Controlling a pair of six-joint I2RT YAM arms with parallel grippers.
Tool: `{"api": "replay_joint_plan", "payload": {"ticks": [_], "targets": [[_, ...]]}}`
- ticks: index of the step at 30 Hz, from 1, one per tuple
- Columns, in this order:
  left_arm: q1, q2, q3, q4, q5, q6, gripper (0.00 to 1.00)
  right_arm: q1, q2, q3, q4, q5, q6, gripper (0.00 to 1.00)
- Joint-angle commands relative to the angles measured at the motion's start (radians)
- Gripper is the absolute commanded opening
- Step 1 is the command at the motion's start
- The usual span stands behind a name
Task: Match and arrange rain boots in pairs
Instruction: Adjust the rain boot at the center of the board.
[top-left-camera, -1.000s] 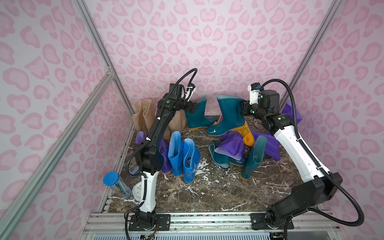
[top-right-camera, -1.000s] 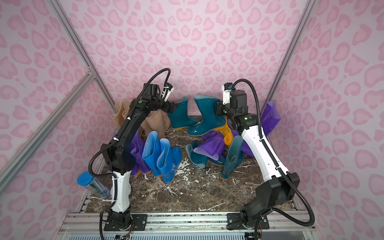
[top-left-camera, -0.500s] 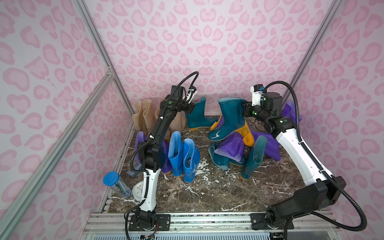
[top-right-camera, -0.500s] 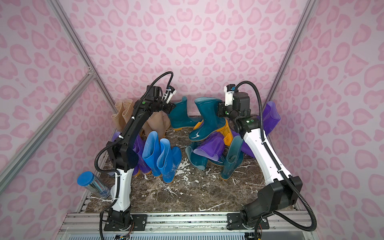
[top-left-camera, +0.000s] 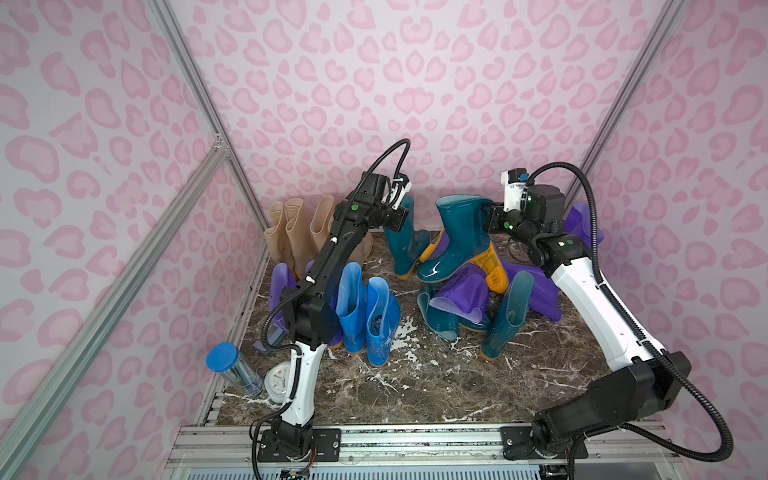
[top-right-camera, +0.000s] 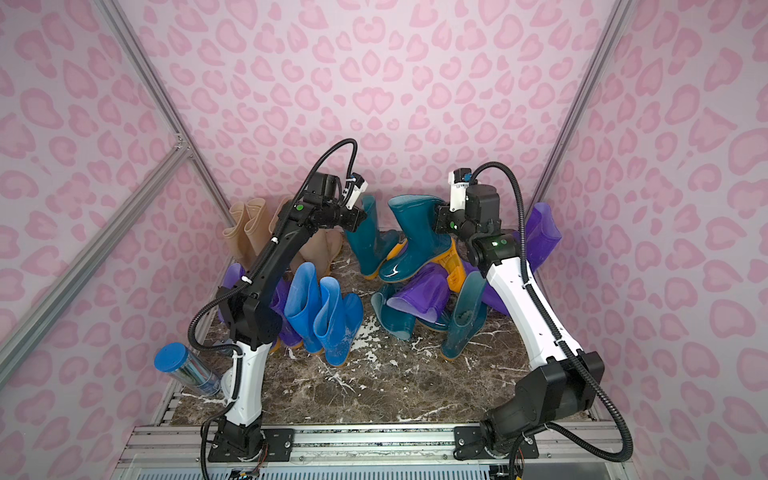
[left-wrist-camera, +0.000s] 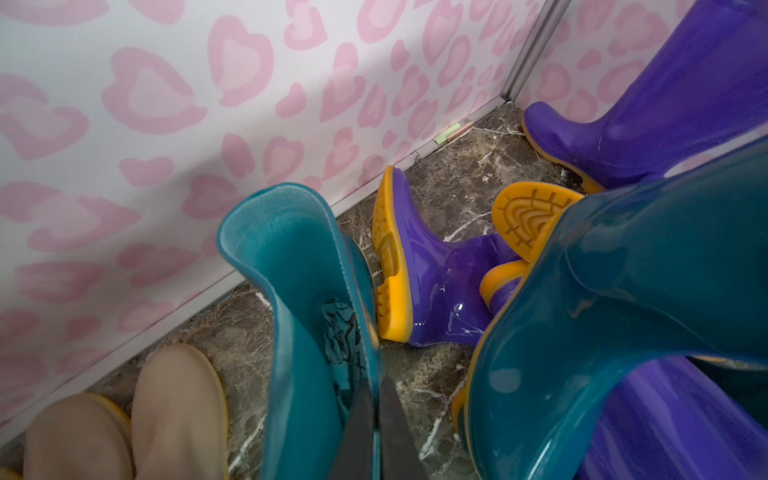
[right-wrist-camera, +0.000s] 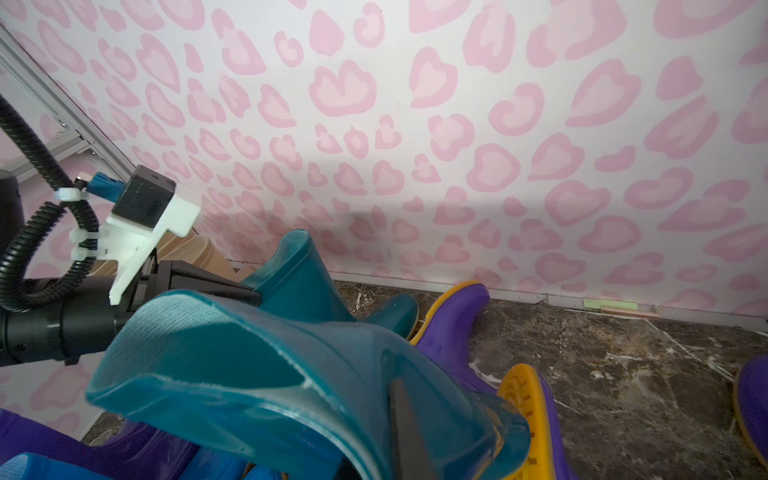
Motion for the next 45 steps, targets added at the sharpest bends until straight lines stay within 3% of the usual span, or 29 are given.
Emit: {"api": "replay_joint_plan", "payload": {"ticks": [1, 3, 8, 15, 24, 26, 28, 29, 32, 33, 39, 45], "targets": [[0.000, -0.015, 0.016, -0.026, 0.083, -0.102, 0.25, -0.001, -0.010, 0.003, 0.113, -0.006, 0.018, 0.00], [-0.007, -0.021, 0.014, -0.062, 0.108, -0.095, 0.62, -0.001, -0.012, 0.007, 0.106, -0.004, 0.013, 0.00], [-0.017, -0.059, 0.012, -0.086, 0.059, -0.104, 0.88, -0.002, -0.022, 0.007, 0.109, 0.003, 0.014, 0.00], [-0.021, -0.068, 0.012, -0.093, -0.042, -0.165, 0.99, -0.002, -0.016, 0.032, 0.109, 0.095, 0.021, 0.00], [-0.050, 0.005, 0.016, -0.020, 0.072, -0.249, 1.00, -0.008, 0.019, 0.067, 0.085, 0.287, 0.004, 0.00], [-0.063, 0.025, 0.023, -0.009, 0.055, -0.250, 0.98, -0.012, 0.024, 0.070, 0.089, 0.290, 0.008, 0.00], [-0.078, 0.051, 0.037, -0.019, -0.012, -0.238, 0.84, -0.012, 0.029, 0.070, 0.098, 0.294, 0.013, 0.00], [-0.084, 0.062, 0.041, -0.020, -0.050, -0.235, 0.71, -0.013, 0.028, 0.072, 0.102, 0.294, 0.016, 0.00], [-0.092, 0.083, 0.054, -0.018, -0.178, -0.232, 0.07, -0.018, 0.035, 0.086, 0.113, 0.271, 0.022, 0.00], [-0.092, 0.079, 0.055, -0.015, -0.210, -0.229, 0.02, -0.017, 0.036, 0.091, 0.115, 0.266, 0.024, 0.00], [-0.089, 0.013, 0.056, 0.045, -0.370, -0.196, 0.02, -0.021, 0.054, 0.125, 0.106, 0.262, 0.023, 0.00], [-0.054, -0.008, 0.056, 0.047, -0.412, -0.228, 0.02, -0.015, 0.093, 0.168, 0.130, 0.222, 0.079, 0.00]]}}
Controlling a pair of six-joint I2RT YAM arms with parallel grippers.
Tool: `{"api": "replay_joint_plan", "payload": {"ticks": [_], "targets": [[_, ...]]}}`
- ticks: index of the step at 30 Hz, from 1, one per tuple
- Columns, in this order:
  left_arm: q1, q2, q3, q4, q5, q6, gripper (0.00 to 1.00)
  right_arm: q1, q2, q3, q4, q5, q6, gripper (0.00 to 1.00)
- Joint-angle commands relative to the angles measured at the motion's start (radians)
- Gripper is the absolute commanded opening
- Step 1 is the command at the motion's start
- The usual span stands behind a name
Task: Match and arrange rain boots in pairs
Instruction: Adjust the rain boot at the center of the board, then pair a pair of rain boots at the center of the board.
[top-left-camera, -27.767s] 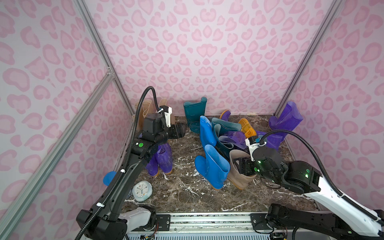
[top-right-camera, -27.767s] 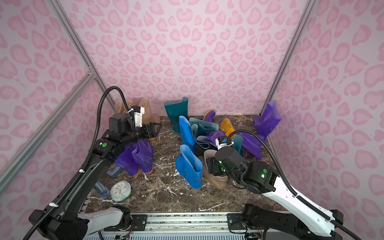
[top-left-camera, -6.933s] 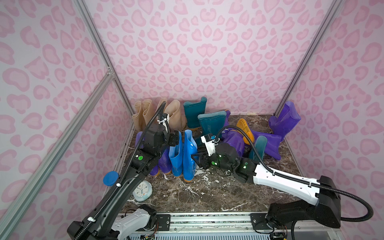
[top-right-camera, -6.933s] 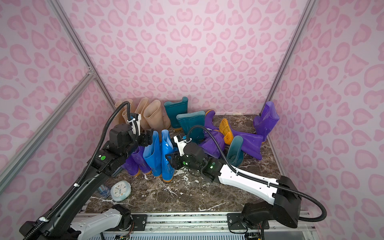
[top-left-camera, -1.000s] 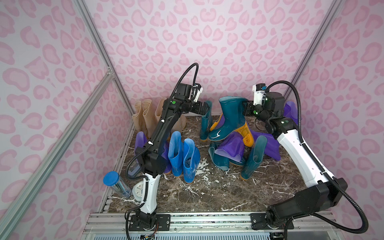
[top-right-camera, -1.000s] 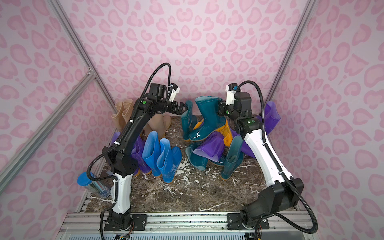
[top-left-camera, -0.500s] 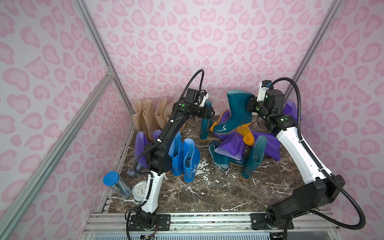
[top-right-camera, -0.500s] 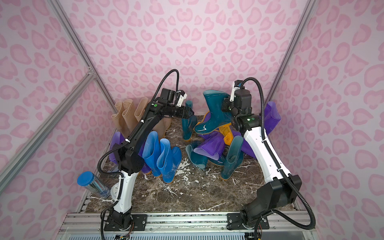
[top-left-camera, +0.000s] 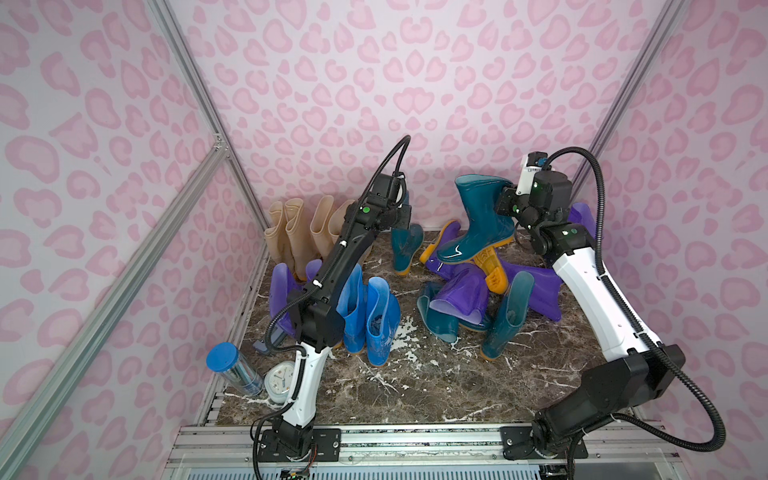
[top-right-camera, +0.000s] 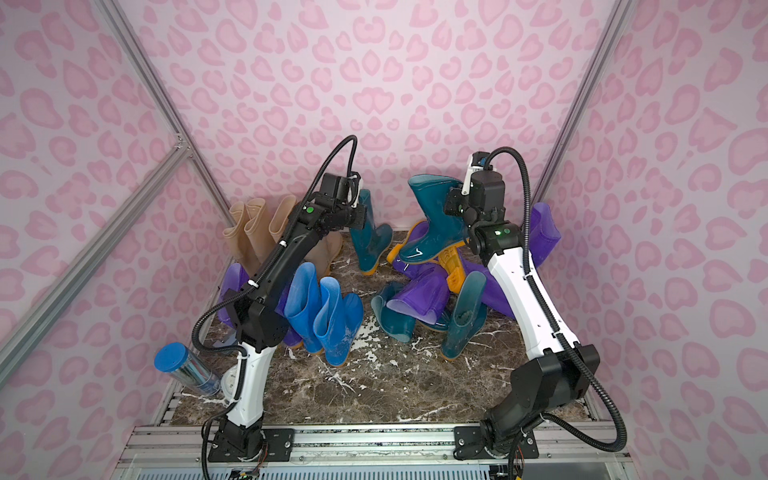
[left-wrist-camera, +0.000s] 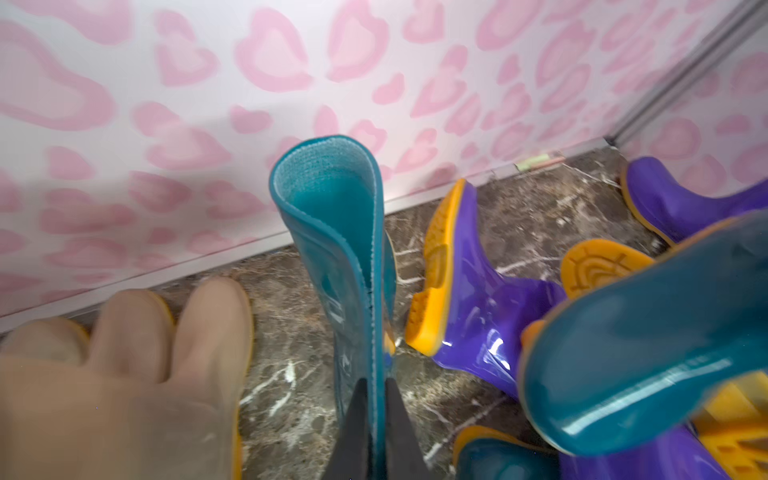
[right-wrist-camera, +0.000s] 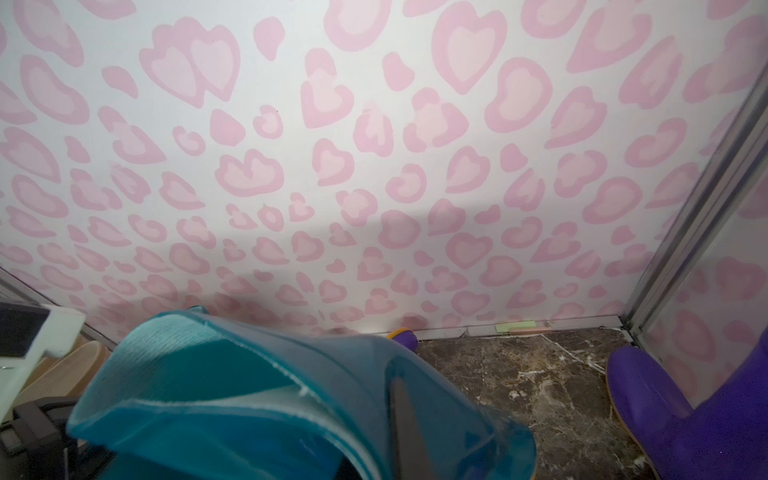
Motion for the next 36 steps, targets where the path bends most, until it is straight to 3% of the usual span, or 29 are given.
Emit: {"api": "replay_joint_plan", "payload": {"ticks": [1, 17, 18, 20, 24, 31, 36], "targets": [[0.023, -0.017, 0.009, 0.071, -0.058, -0.028, 0.02, 0.009, 0.026, 0.028, 0.134, -0.029, 0.050, 0.00], [0.077, -0.094, -0.136, 0.006, -0.025, -0.085, 0.02, 0.095, 0.440, 0.500, 0.025, 0.074, 0.189, 0.00], [0.079, -0.098, -0.134, -0.008, -0.016, -0.091, 0.07, 0.101, 0.458, 0.529, 0.012, 0.081, 0.190, 0.00], [0.079, -0.112, -0.137, -0.025, 0.011, -0.100, 0.41, 0.110, 0.479, 0.561, -0.007, 0.118, 0.179, 0.00], [0.075, -0.164, -0.164, -0.029, 0.081, -0.118, 0.63, 0.108, 0.481, 0.548, -0.073, 0.150, 0.162, 0.00], [0.058, -0.265, -0.247, -0.012, 0.131, -0.112, 0.69, 0.140, 0.343, 0.251, -0.046, -0.012, 0.134, 0.00], [0.051, -0.325, -0.337, 0.035, 0.152, -0.110, 0.69, 0.157, 0.336, 0.172, 0.046, -0.300, 0.079, 0.00]]}}
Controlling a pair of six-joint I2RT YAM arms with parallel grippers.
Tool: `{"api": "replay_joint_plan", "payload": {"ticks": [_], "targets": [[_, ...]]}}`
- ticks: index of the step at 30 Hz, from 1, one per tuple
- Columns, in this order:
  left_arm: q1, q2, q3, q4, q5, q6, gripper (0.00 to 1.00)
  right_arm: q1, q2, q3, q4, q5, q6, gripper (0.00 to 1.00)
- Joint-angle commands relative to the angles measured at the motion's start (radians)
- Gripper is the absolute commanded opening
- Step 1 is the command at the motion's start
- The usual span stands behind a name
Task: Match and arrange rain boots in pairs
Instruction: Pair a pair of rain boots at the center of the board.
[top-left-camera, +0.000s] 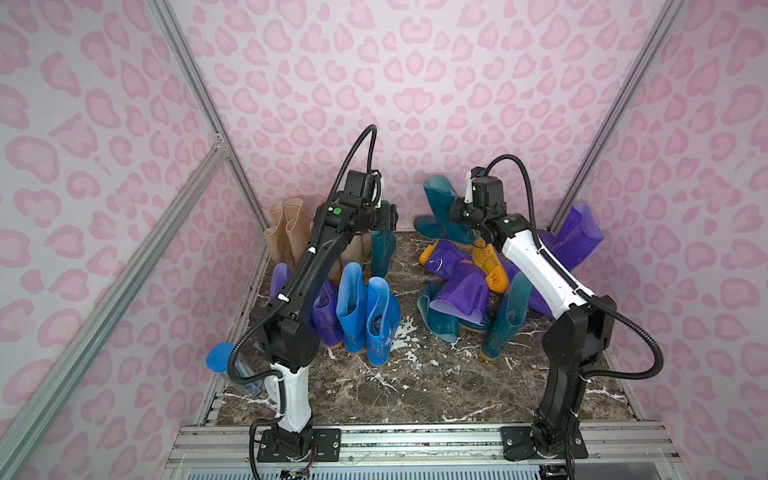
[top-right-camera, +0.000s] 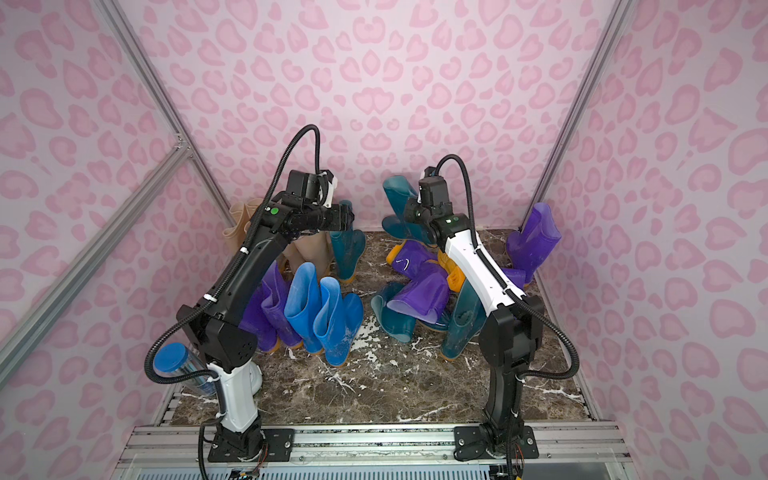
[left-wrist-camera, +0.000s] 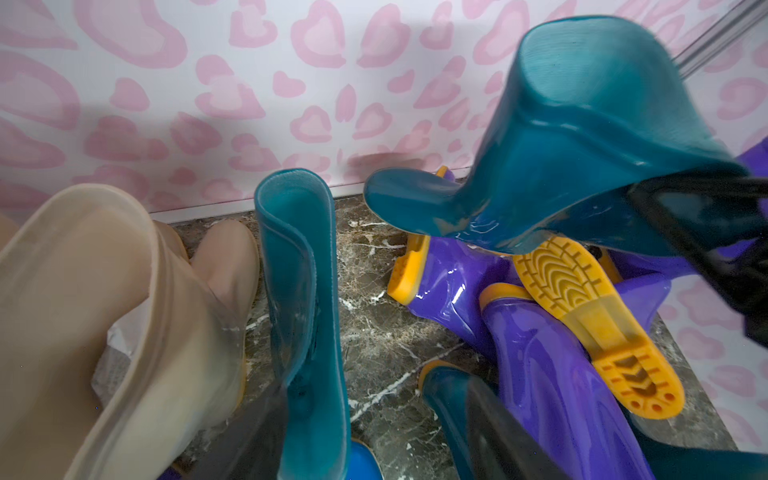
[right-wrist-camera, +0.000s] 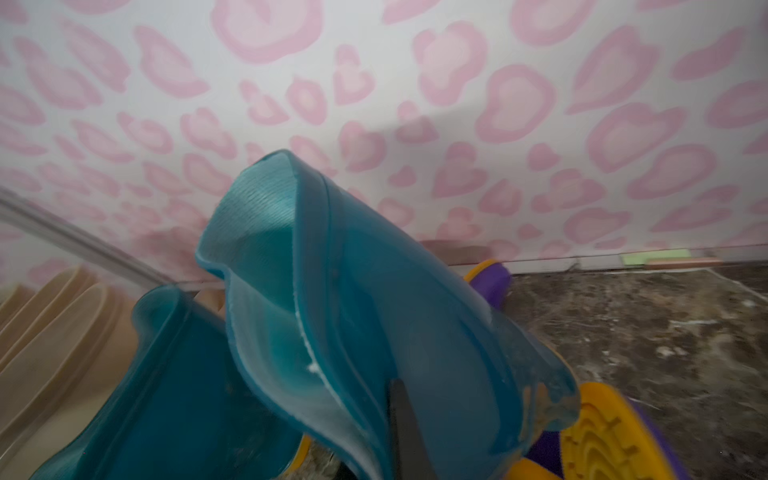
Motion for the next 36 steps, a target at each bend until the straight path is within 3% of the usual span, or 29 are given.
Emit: {"api": "replay_joint_plan", "payload": {"ticks": [1, 6, 10, 12, 20, 28, 36], "targets": [[0.001, -0.025, -0.033, 0.059, 0.021, -0.005, 0.69, 0.004, 0.033, 0.018, 0.105, -0.232, -0.050, 0.00], [0.001, -0.047, -0.075, 0.059, 0.018, 0.010, 0.69, -0.006, 0.131, 0.156, 0.052, -0.261, -0.073, 0.00], [0.005, -0.064, -0.110, 0.068, 0.018, 0.015, 0.69, -0.011, 0.194, 0.279, 0.085, -0.348, 0.028, 0.00], [0.010, -0.072, -0.122, 0.067, 0.018, 0.013, 0.69, 0.003, 0.225, 0.344, 0.077, -0.361, 0.085, 0.00], [0.042, -0.110, -0.202, 0.112, 0.037, 0.003, 0.69, 0.083, 0.361, 0.532, 0.000, -0.392, 0.077, 0.00], [0.063, -0.144, -0.274, 0.149, 0.064, -0.004, 0.69, 0.111, 0.336, 0.388, 0.037, -0.393, 0.070, 0.00], [0.067, -0.146, -0.269, 0.153, 0.072, -0.001, 0.69, 0.050, 0.401, 0.524, 0.009, -0.419, 0.067, 0.00]]}}
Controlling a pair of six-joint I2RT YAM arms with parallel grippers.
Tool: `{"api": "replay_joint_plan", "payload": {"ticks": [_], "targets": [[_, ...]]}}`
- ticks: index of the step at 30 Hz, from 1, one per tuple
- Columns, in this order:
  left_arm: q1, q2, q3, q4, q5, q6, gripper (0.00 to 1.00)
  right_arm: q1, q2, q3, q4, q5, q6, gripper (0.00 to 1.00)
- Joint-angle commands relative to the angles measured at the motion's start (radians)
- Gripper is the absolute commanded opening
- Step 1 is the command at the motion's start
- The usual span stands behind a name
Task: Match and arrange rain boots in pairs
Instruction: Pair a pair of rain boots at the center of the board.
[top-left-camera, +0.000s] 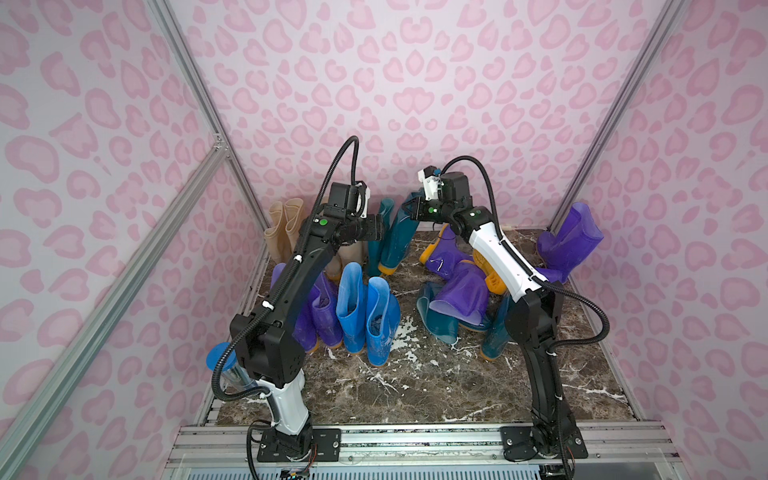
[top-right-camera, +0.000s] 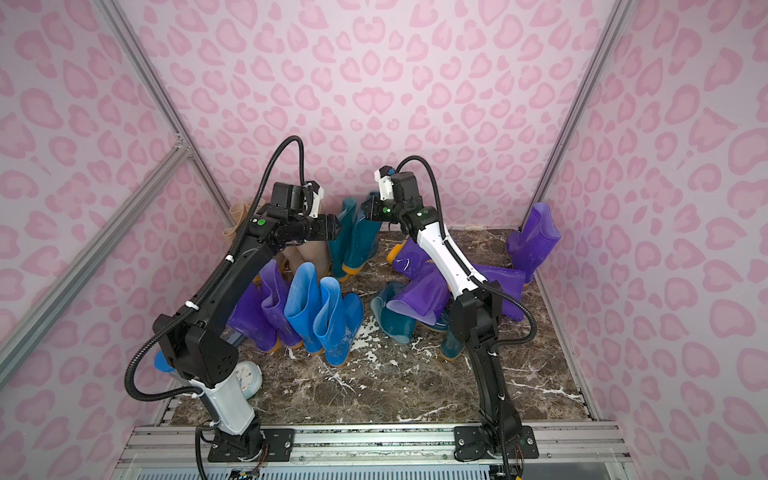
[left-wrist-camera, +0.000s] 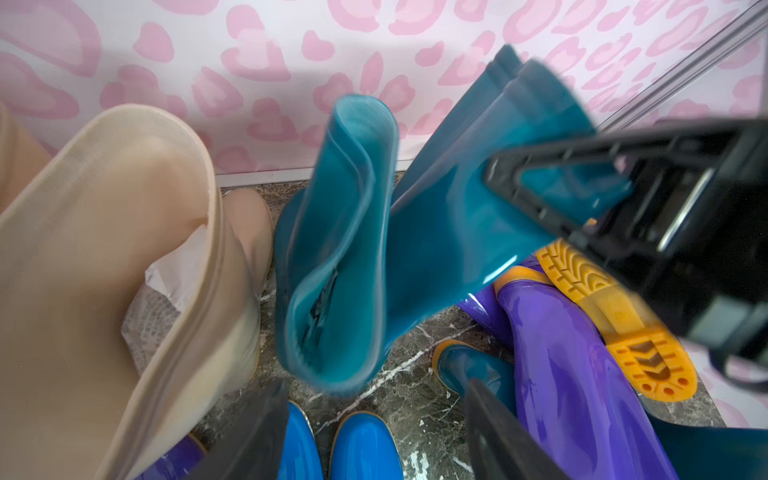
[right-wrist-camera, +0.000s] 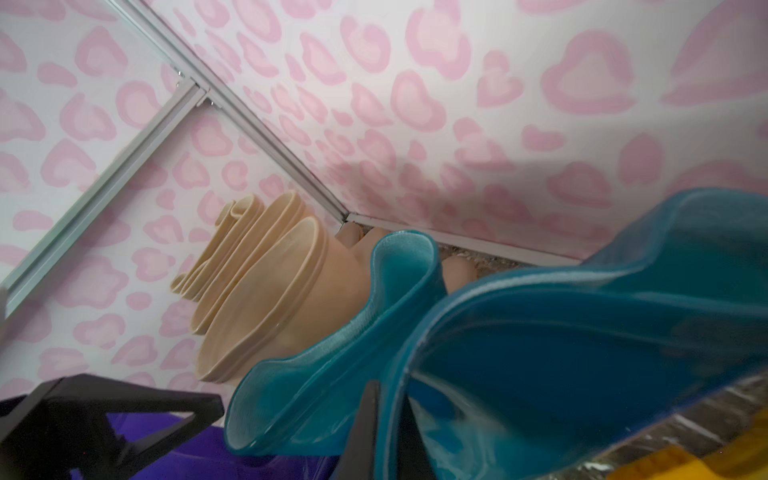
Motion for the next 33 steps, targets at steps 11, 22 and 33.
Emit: {"api": "replay_joint_plan", "payload": {"ticks": [11, 22, 33], "targets": [[0.001, 0.008, 0.014, 0.029, 0.029, -0.009, 0.69, 0.073, 0.074, -0.071, 0.025, -0.056, -0.054, 0.00], [0.004, 0.005, 0.014, 0.024, 0.022, -0.003, 0.69, 0.064, 0.005, -0.161, 0.127, -0.081, 0.014, 0.00], [0.003, -0.048, 0.029, -0.009, 0.076, -0.001, 0.71, 0.068, -0.070, -0.301, 0.144, -0.076, 0.002, 0.14]]}}
